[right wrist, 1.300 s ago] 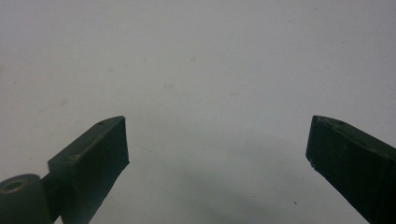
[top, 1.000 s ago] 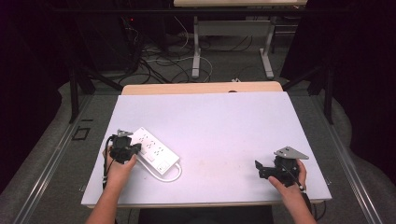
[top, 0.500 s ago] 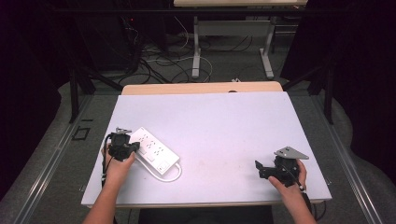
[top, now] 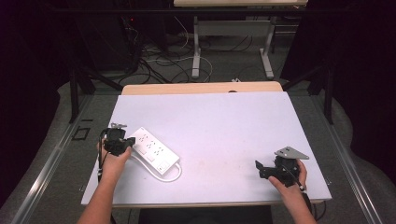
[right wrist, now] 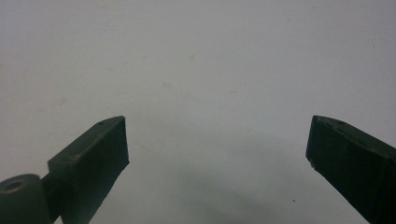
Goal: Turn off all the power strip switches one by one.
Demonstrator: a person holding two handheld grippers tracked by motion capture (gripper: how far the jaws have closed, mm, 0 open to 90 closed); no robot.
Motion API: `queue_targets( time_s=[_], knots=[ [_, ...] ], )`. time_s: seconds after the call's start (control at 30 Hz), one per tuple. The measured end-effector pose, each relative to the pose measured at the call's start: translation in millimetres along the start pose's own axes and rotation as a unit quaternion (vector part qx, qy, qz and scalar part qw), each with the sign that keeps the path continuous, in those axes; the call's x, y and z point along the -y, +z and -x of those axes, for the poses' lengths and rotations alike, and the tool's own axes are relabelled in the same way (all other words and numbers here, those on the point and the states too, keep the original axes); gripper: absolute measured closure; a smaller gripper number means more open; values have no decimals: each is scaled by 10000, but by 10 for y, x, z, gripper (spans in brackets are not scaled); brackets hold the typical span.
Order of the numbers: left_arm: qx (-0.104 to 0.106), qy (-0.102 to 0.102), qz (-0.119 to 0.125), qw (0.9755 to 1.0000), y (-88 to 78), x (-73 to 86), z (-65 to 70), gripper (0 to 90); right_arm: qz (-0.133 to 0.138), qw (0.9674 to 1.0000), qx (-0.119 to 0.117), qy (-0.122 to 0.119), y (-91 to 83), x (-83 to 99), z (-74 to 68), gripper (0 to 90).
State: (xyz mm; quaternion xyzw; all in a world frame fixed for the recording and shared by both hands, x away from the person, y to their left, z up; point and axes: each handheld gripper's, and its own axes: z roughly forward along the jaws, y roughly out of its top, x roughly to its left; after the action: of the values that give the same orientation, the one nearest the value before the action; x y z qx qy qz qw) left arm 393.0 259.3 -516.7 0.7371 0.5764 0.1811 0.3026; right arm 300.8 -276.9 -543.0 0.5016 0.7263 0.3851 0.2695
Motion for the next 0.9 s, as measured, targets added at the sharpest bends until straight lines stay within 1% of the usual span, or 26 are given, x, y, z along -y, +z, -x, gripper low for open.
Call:
queue_targets(
  time_s=[0.13, 0.17, 0.2, 0.23, 0.27, 0.3, 0.33, 0.37, 0.4, 0.6, 0.67, 0.73, 0.77, 0.8, 0.83, 0.9],
  knots=[
    [-4, -60, -42, 10000, -5, -15, -39, 898, -7, 10000, -30, 12, 10, -2, -4, 52],
    [-23, -25, -42, 10000, -6, -20, -53, 898, -22, 10000, -30, 11, 11, -2, -10, 52],
    [-27, -62, -5, 10000, 2, -20, -59, 898, -35, 10000, -33, 16, 12, -1, -17, 52],
    [-21, -73, -58, 10000, -1, -26, -68, 898, -26, 10000, -27, -32, 15, 1, -13, 52],
    [-19, -94, -25, 10000, 9, -25, -73, 898, -27, 10000, -30, -32, 15, 1, -13, 52],
    [-22, -87, -44, 10000, 13, -27, -79, 897, -35, 10000, -37, 13, 12, 0, -18, 52],
    [-26, -97, -48, 9999, 20, -27, -81, 897, 0, 10000, 7, 6, 15, 1, -16, 52],
    [-31, -103, -35, 9999, 28, -27, -82, 897, -23, 10000, -33, 4, 10, -1, -10, 52],
    [-18, -92, -88, 9999, 29, -31, -83, 897, -16, 10000, -36, 12, 10, 0, -8, 52],
    [-38, -105, -109, 9999, 74, -31, -74, 897, -34, 10000, -39, -2, 12, 1, -13, 52],
    [-46, -91, -160, 9998, 81, -32, -83, 897, -17, 10000, -15, -36, 16, 3, -11, 52],
    [-60, -98, -176, 9998, 104, -26, -86, 897, -36, 10000, -47, 4, 12, 1, -11, 52],
    [-69, -111, -225, 9997, 110, -23, -88, 897, -34, 10000, -48, 6, 11, 2, -10, 52],
    [-39, -139, -175, 9997, 115, -17, -96, 896, -33, 10000, -49, 2, 11, 2, -10, 52],
    [-44, -153, -204, 9997, 113, -18, -102, 896, -34, 10000, -50, 1, 11, 2, -10, 52],
    [-29, -171, -171, 9997, 118, -15, -110, 893, -33, 10000, -47, -1, 13, 3, -11, 52]
  ],
)
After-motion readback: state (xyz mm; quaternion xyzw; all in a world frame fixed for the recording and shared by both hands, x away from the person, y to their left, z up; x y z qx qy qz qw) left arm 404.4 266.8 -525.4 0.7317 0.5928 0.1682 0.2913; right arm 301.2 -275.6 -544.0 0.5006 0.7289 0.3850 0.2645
